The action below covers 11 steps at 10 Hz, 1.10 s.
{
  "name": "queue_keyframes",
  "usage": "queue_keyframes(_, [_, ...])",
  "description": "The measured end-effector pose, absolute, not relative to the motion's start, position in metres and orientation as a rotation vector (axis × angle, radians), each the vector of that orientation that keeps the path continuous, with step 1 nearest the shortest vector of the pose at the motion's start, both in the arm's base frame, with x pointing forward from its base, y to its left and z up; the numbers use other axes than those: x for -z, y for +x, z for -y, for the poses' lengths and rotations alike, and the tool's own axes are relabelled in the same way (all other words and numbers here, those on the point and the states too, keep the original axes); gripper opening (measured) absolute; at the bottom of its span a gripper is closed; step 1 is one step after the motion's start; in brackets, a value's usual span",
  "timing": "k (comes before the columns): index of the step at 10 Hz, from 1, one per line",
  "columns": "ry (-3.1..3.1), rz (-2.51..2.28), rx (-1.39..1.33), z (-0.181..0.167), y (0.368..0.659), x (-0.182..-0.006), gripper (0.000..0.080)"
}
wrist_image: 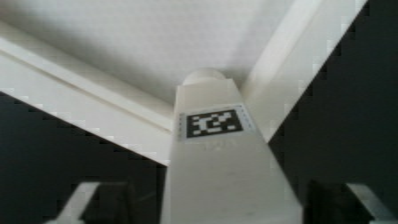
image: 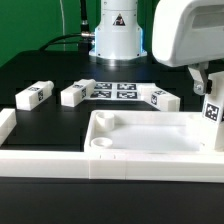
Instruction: Assemble desk
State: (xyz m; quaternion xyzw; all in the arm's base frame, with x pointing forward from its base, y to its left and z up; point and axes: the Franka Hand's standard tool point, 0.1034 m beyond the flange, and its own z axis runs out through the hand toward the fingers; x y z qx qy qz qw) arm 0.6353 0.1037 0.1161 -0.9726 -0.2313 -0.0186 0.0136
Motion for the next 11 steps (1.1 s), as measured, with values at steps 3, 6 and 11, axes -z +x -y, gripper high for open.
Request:
queue_keyframes(3, [-3.036, 0.684, 0.058, -0.1038, 0.6353, -0.1161, 0.0288])
queue_keyframes(6, [-3.077, 0.433, 0.054, -0.104, 0.6353, -0.1162, 0.0288])
queue_keyframes(11, [-3.046, -0.356, 0.058, -0.0999, 0.635, -0.1151, 0.0288])
